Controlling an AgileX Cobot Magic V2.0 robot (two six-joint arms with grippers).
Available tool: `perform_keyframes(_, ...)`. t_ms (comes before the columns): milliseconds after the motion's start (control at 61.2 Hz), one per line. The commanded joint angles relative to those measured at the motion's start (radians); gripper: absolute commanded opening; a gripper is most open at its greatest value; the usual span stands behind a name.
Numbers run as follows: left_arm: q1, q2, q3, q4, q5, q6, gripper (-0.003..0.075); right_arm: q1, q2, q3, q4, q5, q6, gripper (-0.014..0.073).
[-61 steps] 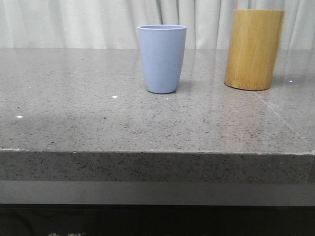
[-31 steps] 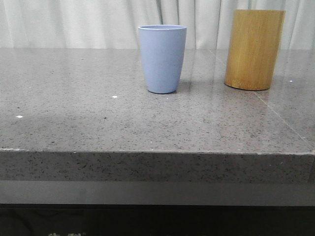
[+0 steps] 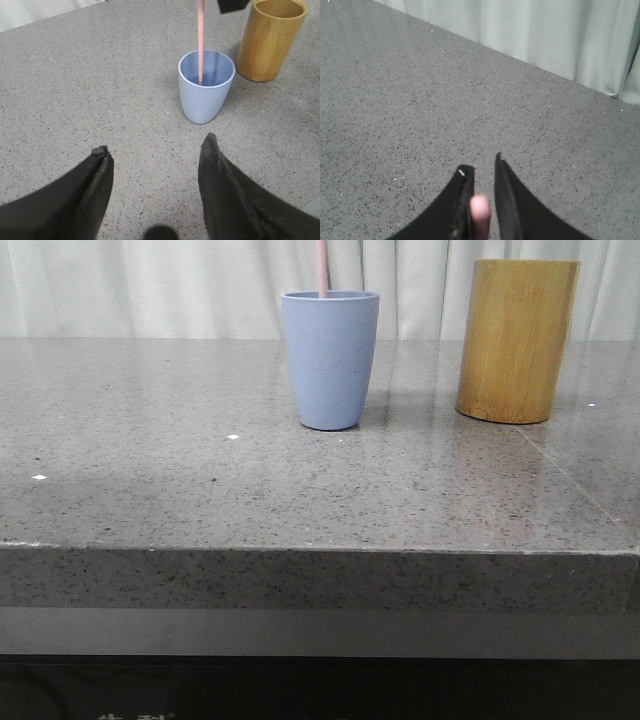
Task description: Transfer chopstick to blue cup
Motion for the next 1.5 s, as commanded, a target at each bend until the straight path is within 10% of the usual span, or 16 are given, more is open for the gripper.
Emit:
perform_keyframes(0,0.001,-0.018,-0.029,-0.002,-0.080,0.000,0.0388,-0.002,-0.037,-0.032,-0.010,-0.067,-0.010,0.0283)
perform_keyframes(327,0.001,-0.018,-0.029,-0.002,-0.080,0.000,0.0388,-0.008,-0.099,-0.036,-0.010,0.047,-0.010,0.0398)
perform_keyframes(670,0.001,-0.018,-0.029,-0.002,-0.080,0.000,0.0388,-0.145,-0.343,0.023,-0.041,0.556,-0.010,0.0398)
perform_keyframes(1487,0.001,-0.018,-0.029,-0.002,-0.080,0.000,0.0383,-0.253,-1.143,0.859,0.022,0.285,0.009,0.0387)
